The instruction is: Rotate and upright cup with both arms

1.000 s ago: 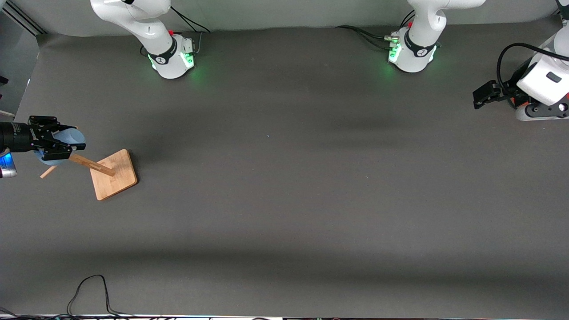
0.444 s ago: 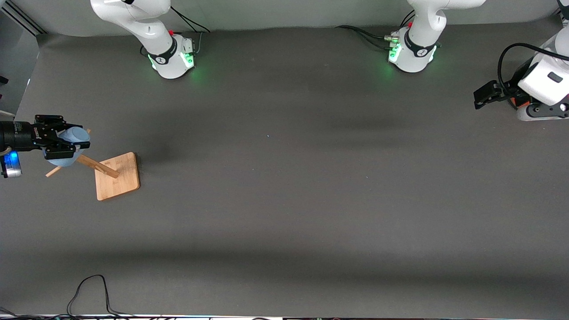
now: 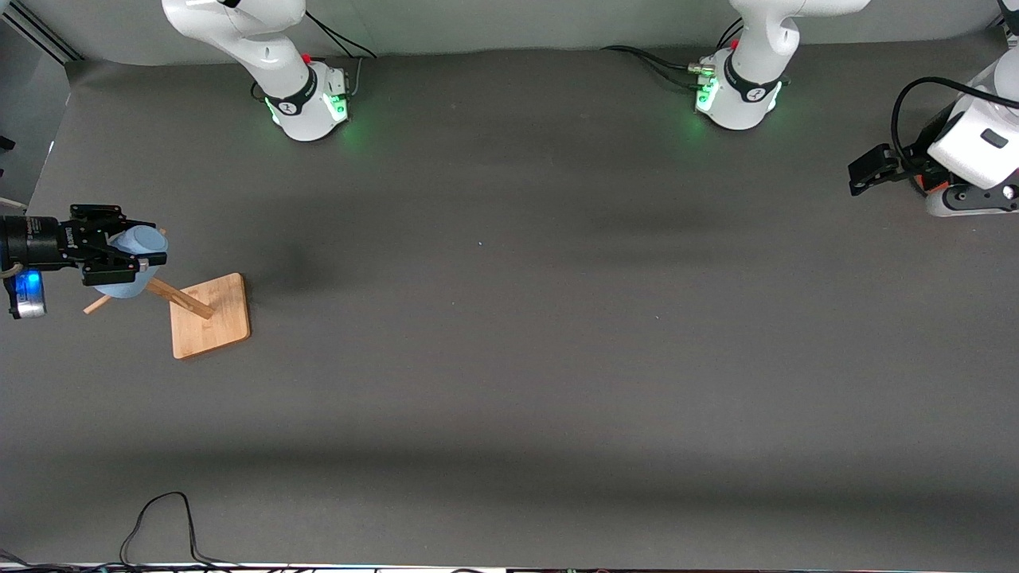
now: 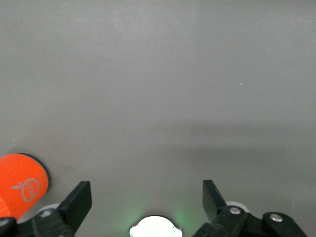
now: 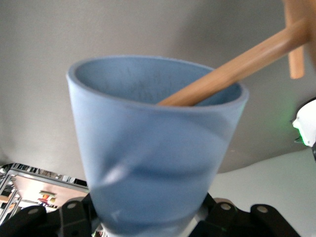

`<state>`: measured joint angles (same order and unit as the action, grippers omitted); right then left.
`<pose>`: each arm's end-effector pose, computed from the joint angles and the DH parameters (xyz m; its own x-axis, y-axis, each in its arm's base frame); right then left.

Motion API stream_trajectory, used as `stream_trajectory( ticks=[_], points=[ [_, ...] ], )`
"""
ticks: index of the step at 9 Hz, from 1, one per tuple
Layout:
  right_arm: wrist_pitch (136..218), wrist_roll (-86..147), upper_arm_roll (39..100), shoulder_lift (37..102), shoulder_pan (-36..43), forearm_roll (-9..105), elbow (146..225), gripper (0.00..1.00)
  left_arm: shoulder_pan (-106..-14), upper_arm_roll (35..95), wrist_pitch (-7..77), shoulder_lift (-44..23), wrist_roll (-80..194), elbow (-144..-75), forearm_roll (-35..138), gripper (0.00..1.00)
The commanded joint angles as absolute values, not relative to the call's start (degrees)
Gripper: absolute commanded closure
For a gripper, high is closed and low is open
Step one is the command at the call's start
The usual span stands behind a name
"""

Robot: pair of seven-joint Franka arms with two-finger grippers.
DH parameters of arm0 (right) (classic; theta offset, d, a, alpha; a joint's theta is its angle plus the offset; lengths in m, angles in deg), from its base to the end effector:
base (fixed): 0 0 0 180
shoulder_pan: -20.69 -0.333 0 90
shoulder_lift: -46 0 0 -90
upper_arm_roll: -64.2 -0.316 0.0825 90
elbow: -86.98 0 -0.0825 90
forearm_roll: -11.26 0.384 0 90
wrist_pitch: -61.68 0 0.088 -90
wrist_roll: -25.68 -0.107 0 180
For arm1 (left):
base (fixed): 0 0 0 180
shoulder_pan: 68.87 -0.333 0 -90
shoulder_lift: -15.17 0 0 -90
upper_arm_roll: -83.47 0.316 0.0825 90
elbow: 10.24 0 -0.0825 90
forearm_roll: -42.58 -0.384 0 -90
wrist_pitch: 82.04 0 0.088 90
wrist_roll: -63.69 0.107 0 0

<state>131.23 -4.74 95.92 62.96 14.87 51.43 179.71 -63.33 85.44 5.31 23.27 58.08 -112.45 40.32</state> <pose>0.5559 -0.1407 0.4593 0.4211 -0.5342 -0.7330 -0.8617 -0.4878 -0.1396 0.5003 -0.0257 0.5956 0.9928 0.0369 -0.1138 0.0318 -0.9984 -0.0458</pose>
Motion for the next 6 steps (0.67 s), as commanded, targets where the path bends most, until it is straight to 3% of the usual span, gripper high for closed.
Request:
stream_trajectory(
  ticks=[1, 6],
  points=[
    [130.06, -7.89, 96.02, 62.44, 14.45, 55.28, 179.88, 0.52, -63.33, 85.49, 4.27, 24.13, 58.50, -112.46, 40.03, 0.00],
    [129.89, -15.70, 95.75, 61.47, 11.20, 60.47, 178.30, 0.52, -63.33, 85.49, 4.53, 24.22, 58.41, -112.46, 40.03, 0.00]
  ],
)
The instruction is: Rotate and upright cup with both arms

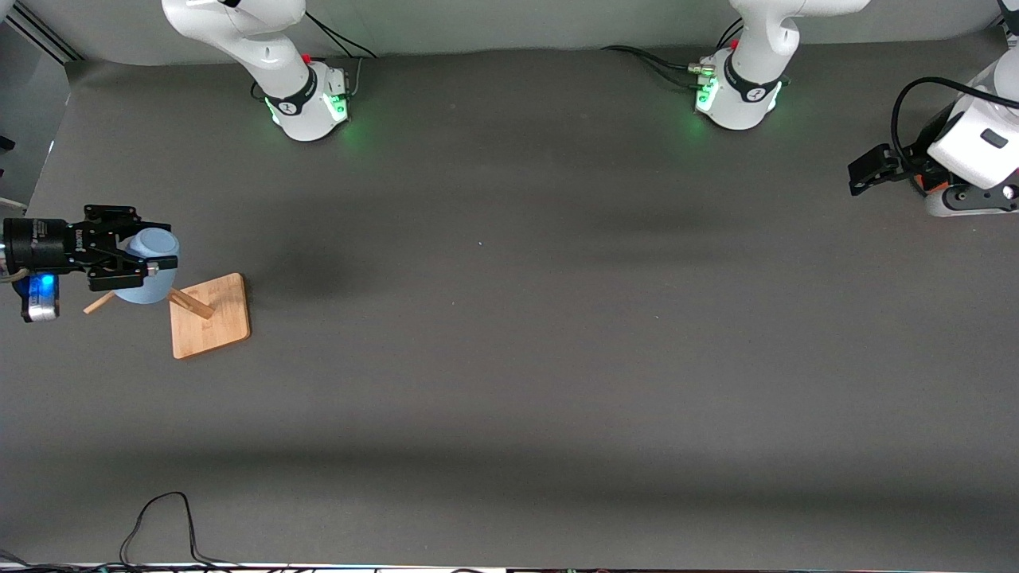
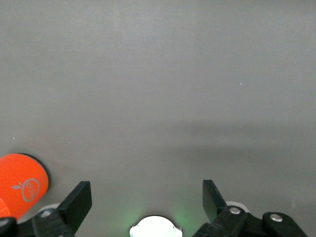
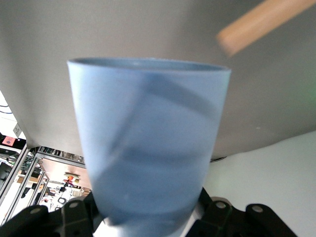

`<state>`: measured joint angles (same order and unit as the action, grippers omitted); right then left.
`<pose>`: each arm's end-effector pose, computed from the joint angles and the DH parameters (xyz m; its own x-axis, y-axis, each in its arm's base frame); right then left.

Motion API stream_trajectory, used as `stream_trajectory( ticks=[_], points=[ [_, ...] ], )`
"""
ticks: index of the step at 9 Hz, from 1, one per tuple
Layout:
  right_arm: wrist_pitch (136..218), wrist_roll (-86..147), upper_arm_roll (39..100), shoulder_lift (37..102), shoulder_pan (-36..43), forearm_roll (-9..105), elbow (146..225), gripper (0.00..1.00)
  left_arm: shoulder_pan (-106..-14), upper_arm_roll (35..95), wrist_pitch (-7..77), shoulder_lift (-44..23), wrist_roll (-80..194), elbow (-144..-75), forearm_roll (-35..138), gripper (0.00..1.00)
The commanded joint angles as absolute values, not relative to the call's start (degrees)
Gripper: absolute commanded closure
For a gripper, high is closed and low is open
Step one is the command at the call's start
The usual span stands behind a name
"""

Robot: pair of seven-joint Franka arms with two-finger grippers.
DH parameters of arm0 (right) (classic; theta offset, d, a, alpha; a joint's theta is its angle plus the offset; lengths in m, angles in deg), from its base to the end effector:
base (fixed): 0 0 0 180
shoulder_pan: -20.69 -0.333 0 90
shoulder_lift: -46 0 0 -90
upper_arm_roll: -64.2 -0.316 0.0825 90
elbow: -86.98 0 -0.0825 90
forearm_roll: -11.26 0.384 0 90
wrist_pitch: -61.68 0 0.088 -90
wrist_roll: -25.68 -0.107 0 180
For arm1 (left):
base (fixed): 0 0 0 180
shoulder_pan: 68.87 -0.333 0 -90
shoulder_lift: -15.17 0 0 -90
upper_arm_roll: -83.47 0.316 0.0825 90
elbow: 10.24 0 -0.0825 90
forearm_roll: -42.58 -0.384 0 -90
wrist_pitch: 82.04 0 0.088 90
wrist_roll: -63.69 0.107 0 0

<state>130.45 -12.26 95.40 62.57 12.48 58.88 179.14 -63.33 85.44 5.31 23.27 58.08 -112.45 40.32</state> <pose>0.5697 -0.1003 0.4759 0.3635 -0.4951 -0.7891 -0.8944 -0.4223 -0.1470 0.5003 -0.0257 0.5956 0.9928 0.0369 -0.1138 0.0318 -0.9984 -0.0458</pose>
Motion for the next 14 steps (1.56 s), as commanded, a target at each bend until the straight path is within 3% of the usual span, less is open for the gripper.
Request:
stream_trajectory(
  ticks=[1, 5, 11, 12, 13, 14],
  points=[
    [129.89, -16.85, 95.66, 61.39, 10.67, 60.48, 177.43, 0.52, -63.33, 85.49, 4.79, 24.22, 58.41, -112.37, 40.03, 0.00],
    [131.02, -19.23, 95.93, 61.47, 3.30, 59.25, 173.20, 0.52, -63.42, 86.20, 4.62, 24.39, 58.59, -112.28, 40.03, 0.00],
    [141.65, -19.85, 95.66, 65.85, -5.85, 57.58, 172.06, 0.47, -63.42, 86.20, 4.53, 24.39, 58.15, -112.37, 40.03, 0.00],
    [142.88, -18.63, 95.58, 67.09, -6.55, 57.58, 172.14, 0.36, -63.51, 86.28, 5.05, 24.39, 58.06, -112.46, 40.03, 0.00],
    [143.68, -16.53, 95.66, 68.66, -6.73, 57.58, 172.14, 0.12, -63.51, 86.98, 5.41, 24.31, 57.98, -112.54, 40.11, 0.00],
    [145.25, -15.20, 95.66, 70.07, -7.08, 57.23, 172.23, 0.00, -63.51, 87.25, 5.58, 24.31, 58.06, -112.63, 40.29, 0.00]
  ],
)
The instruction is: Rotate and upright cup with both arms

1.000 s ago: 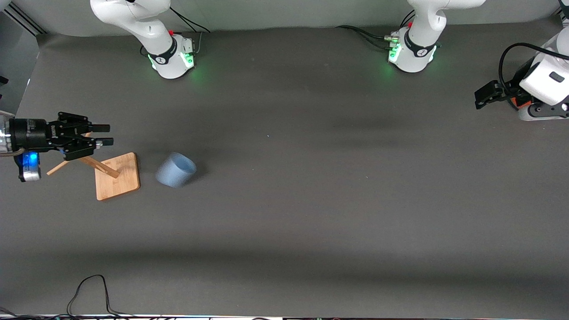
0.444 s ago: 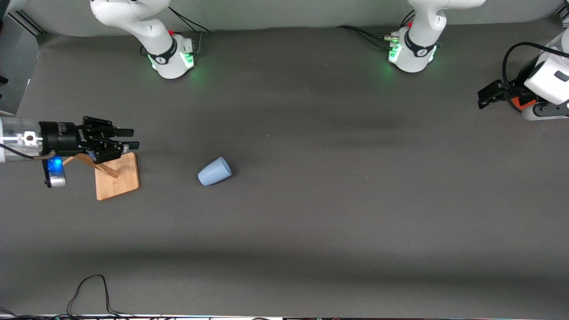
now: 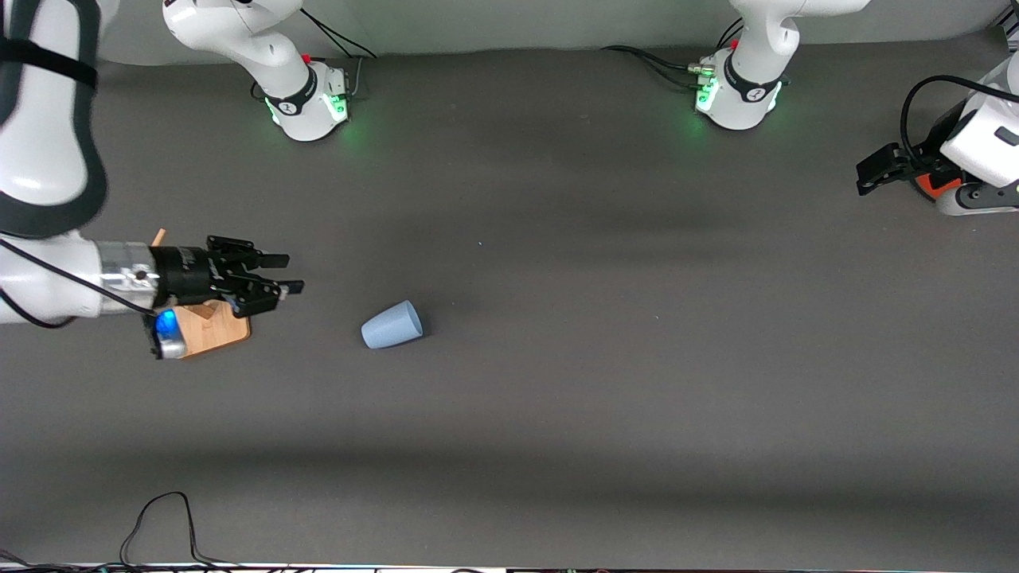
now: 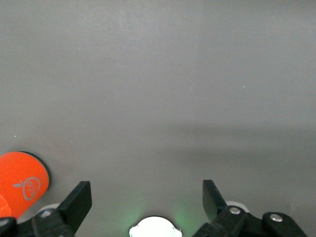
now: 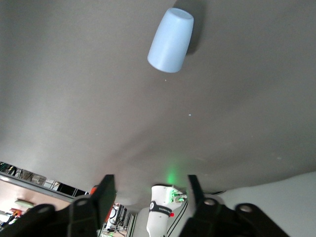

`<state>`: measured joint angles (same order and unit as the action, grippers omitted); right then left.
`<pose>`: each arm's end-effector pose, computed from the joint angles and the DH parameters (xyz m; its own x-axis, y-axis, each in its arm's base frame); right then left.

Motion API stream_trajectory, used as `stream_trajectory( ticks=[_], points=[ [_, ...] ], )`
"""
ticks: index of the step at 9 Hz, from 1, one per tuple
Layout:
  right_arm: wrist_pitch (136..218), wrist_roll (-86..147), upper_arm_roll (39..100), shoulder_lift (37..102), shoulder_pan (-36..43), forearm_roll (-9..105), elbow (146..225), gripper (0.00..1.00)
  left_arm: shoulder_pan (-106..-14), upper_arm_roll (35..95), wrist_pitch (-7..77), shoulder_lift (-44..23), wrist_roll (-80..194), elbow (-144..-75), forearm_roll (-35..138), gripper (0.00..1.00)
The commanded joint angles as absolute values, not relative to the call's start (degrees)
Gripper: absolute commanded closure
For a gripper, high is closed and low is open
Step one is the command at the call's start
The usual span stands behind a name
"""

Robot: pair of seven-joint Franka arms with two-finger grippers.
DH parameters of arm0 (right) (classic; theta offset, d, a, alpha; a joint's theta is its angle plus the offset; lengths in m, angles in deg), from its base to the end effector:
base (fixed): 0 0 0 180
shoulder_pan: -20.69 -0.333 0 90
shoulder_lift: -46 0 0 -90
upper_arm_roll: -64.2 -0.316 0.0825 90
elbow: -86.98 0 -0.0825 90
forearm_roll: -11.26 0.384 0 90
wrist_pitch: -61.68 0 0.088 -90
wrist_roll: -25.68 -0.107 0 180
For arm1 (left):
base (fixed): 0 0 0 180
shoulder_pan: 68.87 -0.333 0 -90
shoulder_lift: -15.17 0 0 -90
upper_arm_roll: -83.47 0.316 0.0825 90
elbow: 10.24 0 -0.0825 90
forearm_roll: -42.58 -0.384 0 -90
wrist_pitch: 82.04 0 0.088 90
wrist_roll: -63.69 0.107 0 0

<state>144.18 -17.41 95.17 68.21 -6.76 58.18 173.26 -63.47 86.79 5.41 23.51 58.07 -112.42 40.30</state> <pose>0.6263 0.0959 0.4638 0.5308 -0.5480 -0.6465 -0.7960 -0.5842 -0.1584 0.5000 -0.0118 0.5980 0.9922 0.0621 -0.1079 0.0579 -0.9974 -0.0421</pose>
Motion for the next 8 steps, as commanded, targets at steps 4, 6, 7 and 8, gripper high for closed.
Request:
stream_trajectory(
  ticks=[4, 6, 7, 8],
  points=[
    [151.85, -9.41, 95.58, 73.94, -10.16, 51.51, 172.85, 0.00, -64.03, 89.36, 6.64, 23.96, 57.80, -112.81, 45.11, 0.00],
    [156.06, -5.72, 95.58, 77.36, -10.77, 51.87, 173.29, 0.00, -64.48, 92.60, 8.74, 23.34, 56.58, -114.12, 54.39, 0.00],
    [158.25, -2.74, 95.49, 79.21, -11.13, 51.95, 173.64, 0.00, -64.48, 93.22, 11.62, 23.25, 55.70, -116.48, 59.57, 0.00],
    [159.41, 0.42, 95.49, 79.84, -11.13, 51.95, 174.07, 0.00, -64.48, 93.23, 14.17, 23.25, 54.91, -118.15, 62.24, 0.00]
  ],
)
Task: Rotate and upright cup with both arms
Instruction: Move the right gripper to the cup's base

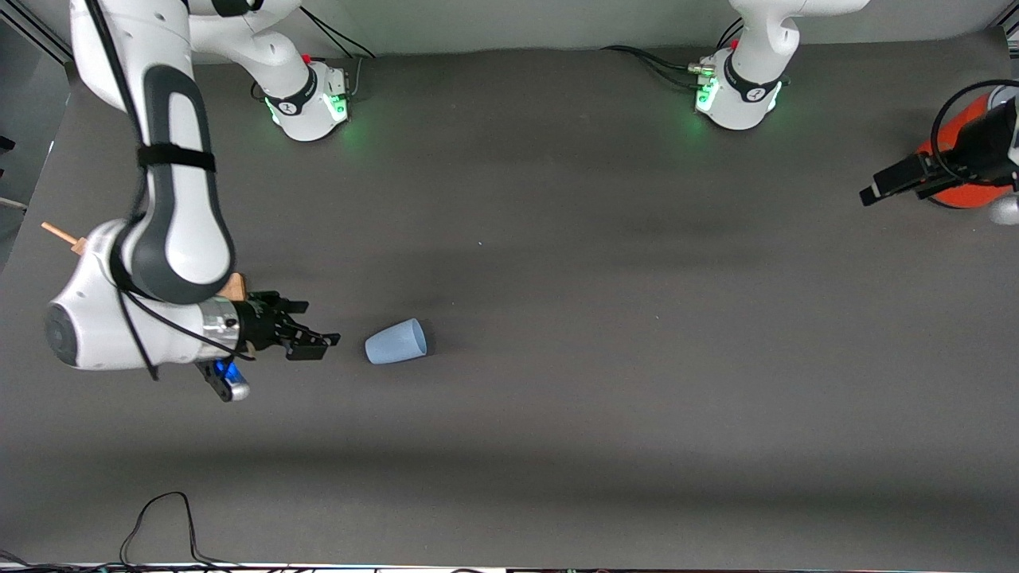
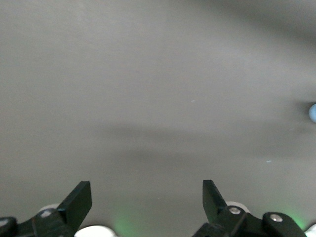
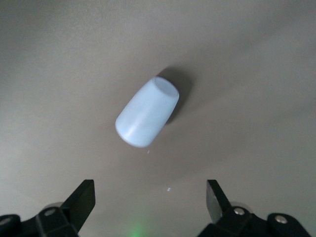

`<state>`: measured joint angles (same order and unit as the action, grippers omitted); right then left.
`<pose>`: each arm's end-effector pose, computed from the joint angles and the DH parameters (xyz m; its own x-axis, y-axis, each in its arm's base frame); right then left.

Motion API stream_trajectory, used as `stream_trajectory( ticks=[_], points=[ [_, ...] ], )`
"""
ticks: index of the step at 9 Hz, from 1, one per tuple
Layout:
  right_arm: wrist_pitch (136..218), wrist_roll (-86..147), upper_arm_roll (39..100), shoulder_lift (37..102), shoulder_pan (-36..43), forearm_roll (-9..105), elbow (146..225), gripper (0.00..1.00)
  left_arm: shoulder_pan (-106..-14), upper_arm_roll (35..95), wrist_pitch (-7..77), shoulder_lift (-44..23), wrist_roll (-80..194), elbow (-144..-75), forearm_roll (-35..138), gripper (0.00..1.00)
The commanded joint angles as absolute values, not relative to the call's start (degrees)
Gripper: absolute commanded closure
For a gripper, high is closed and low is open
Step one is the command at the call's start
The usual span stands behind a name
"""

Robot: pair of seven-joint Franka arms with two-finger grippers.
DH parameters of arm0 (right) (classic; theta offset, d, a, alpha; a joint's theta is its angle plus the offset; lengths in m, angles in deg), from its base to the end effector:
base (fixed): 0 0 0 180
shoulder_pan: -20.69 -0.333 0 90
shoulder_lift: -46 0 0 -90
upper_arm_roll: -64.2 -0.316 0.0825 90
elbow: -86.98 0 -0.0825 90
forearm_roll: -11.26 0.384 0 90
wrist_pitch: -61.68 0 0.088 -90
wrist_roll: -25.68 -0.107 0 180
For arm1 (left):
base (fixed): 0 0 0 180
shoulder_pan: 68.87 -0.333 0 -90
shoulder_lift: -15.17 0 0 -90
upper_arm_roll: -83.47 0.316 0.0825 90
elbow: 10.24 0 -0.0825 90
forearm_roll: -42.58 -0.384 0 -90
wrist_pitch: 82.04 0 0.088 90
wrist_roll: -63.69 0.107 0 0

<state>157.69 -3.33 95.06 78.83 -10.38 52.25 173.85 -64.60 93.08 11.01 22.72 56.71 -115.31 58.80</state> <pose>0.6563 0.1216 0.3481 0.7165 -0.5236 -0.4610 -0.6452 -0.7486 -0.1527 0.5121 0.0239 0.5788 0.9687 0.2186 -0.1178 0.2439 -0.9268 0.2857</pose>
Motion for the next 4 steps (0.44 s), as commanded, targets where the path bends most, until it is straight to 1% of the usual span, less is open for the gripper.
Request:
stream_trajectory(
  ticks=[1, 3, 4],
  points=[
    [159.59, 6.98, 95.49, 81.15, -11.65, 52.04, 174.17, 0.00, -64.39, 93.14, 16.55, 23.08, 52.38, -119.39, 64.09, 0.00],
    [164.05, 12.65, 95.57, 83.96, -13.05, 51.34, 174.17, 0.00, -63.86, 92.97, 19.72, 21.59, 48.50, -120.37, 68.82, 0.00],
    [167.04, 14.59, 95.58, 86.41, -13.41, 51.60, 174.08, 0.00, -63.77, 92.88, 20.87, 20.89, 46.92, -120.37, 70.33, 0.00]
  ],
)
